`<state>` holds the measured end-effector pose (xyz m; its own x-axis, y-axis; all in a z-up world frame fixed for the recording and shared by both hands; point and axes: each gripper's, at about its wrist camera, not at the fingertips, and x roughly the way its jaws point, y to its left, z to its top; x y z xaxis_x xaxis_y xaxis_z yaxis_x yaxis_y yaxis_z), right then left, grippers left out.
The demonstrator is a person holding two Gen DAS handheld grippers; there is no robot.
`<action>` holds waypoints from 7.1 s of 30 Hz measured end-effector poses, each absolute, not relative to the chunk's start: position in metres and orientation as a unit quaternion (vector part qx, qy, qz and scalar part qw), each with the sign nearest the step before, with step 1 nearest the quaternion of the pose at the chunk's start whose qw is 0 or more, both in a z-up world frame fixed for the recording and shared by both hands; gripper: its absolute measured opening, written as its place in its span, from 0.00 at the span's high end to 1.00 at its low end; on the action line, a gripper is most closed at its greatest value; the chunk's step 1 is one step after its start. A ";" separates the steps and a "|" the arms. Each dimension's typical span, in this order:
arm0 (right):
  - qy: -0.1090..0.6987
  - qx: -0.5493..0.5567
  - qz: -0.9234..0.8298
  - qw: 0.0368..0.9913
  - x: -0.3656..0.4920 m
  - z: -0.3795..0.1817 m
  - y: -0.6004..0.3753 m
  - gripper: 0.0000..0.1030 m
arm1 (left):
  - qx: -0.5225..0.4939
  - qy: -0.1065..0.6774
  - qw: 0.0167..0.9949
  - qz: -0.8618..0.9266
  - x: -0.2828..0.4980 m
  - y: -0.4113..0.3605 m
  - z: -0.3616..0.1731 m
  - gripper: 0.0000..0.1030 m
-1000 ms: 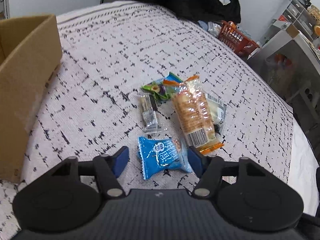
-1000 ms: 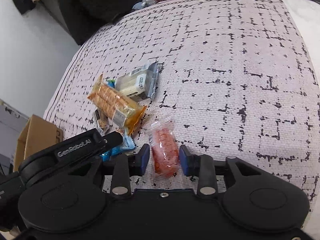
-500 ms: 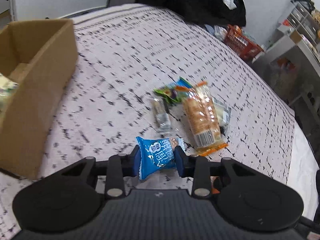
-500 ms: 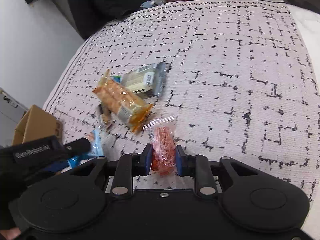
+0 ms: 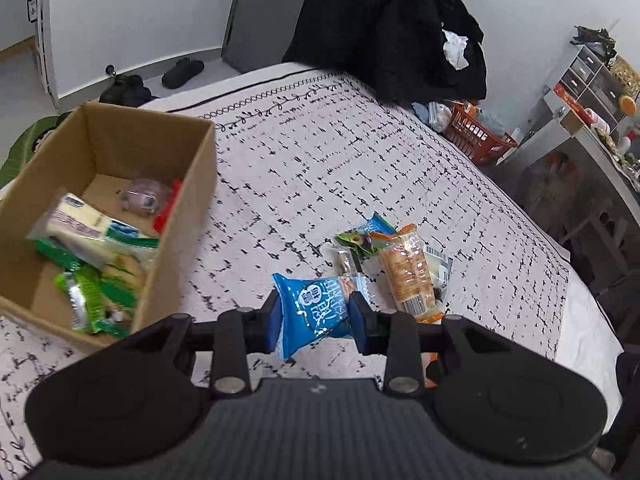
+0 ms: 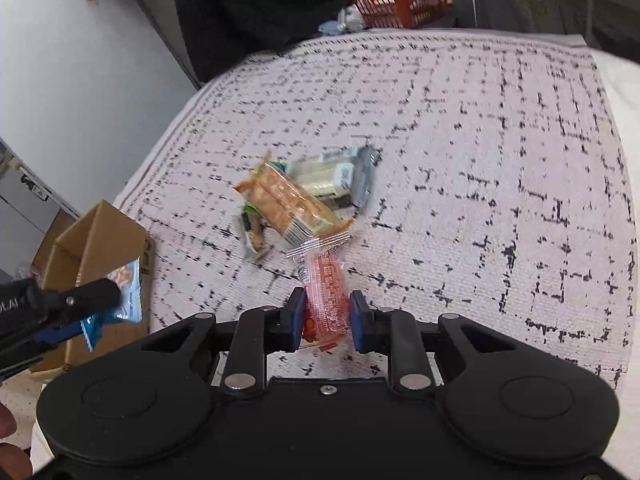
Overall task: Organize snacks
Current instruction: 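Carry the blue packet with the left tool while the right carries the jelly stick to the box, then open the left tool over the box while the right drops the jelly stick inside, then move the left tool toward the small snack pile while the right approaches the bread packet, then grasp the small stick snack with the left tool while the right grasps the long bread packet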
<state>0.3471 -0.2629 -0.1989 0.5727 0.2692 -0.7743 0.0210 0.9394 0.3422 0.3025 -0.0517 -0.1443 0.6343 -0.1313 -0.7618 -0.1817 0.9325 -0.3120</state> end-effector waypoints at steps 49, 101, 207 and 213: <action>0.395 0.102 0.139 0.902 0.337 -0.119 -0.088 0.78 | -0.295 0.338 0.893 0.042 0.261 0.092 -0.101 0.67; 0.403 0.102 0.184 0.891 0.368 -0.132 -0.036 0.42 | -0.373 0.333 0.853 0.150 0.274 0.169 -0.125 0.27; 0.431 0.051 0.168 0.885 0.426 -0.244 -0.241 0.56 | -0.216 0.443 0.869 0.052 0.372 -0.070 -0.209 0.44; 0.433 0.078 0.167 0.883 0.423 -0.242 -0.250 0.65 | -0.221 0.462 0.858 0.040 0.384 -0.080 -0.222 0.49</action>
<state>0.4226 -0.2504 -0.2424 0.5698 0.3613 -0.7381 -0.2269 0.9324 0.2813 0.3837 -0.0795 -0.2219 0.5706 -0.1349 -0.8101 -0.2725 0.8994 -0.3417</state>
